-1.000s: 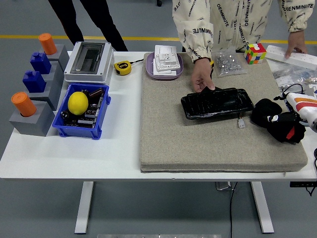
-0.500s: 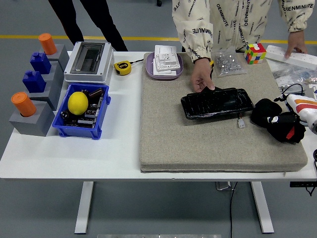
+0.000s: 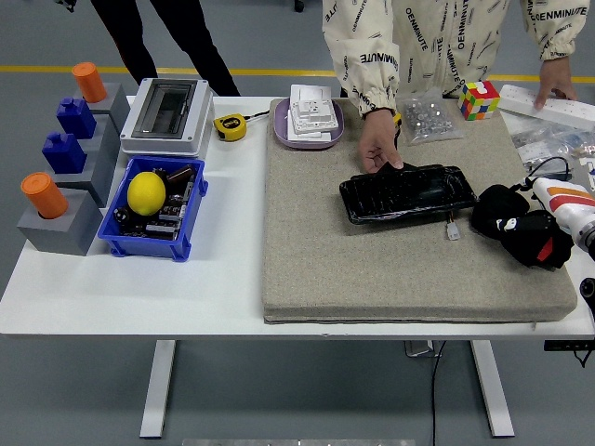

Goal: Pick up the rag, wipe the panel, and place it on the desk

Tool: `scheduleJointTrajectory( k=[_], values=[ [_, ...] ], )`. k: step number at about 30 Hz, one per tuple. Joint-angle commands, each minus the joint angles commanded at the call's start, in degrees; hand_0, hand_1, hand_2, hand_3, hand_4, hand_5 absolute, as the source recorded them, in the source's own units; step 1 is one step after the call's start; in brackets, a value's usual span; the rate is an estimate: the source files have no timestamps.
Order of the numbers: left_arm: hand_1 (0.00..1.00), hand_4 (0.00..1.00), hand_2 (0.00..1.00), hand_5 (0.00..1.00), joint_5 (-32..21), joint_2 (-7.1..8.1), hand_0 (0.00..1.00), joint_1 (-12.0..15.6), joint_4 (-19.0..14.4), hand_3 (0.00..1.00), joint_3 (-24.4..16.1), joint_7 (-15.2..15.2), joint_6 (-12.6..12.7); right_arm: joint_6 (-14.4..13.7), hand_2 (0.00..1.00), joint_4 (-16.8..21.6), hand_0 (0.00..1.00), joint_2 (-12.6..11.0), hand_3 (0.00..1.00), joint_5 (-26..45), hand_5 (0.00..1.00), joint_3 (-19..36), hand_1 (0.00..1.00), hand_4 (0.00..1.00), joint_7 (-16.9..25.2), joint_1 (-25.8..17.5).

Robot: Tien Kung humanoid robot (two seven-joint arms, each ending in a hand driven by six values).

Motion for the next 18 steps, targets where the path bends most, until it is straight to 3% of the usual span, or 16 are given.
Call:
scheduleJointTrajectory(
  k=[6,7,12,13,18],
  values=[
    [0.689,0.592,0.723,0.467,-0.39,-0.19,0.640,-0.20,0.00,0.565,0.36,-0.12,-0.05,-2.86,0.780,-0.88,0.753,0.69,0.758,-0.15,0.663,0.06,0.698,0.998,0.73,-0.30],
    [0.689,0.592,0.723,0.467,-0.36,-0.18,0.640,-0.22,0.00,0.565,0.34,-0.11,-0.05,-3.42,0.737,-1.03,0.684,0.76,0.717,-0.24,0.618,-0.01,0.655,0.998,0.77,-0.30],
    [0.689,0.592,0.723,0.467,-0.21,-0.13,0.640,-0.16,0.00,0.565,0.13,-0.06,-0.01,-5.41,0.737,-1.54,0.684,0.99,0.717,-0.38,0.618,-0.51,0.655,0.998,1.48,-0.30],
    [0.689,0.592,0.722,0.467,-0.21,-0.14,0.639,-0.15,0.00,0.565,0.14,-0.05,-0.01,-5.60,0.708,-1.59,0.638,1.02,0.700,-0.37,0.582,-0.51,0.630,0.998,1.60,-0.31],
    [0.689,0.592,0.722,0.467,-0.41,-0.25,0.639,-0.15,0.00,0.565,0.29,-0.06,-0.04,-5.64,0.708,-1.94,0.638,1.19,0.700,-0.44,0.582,-0.31,0.630,0.998,1.68,-0.39]
  ],
)
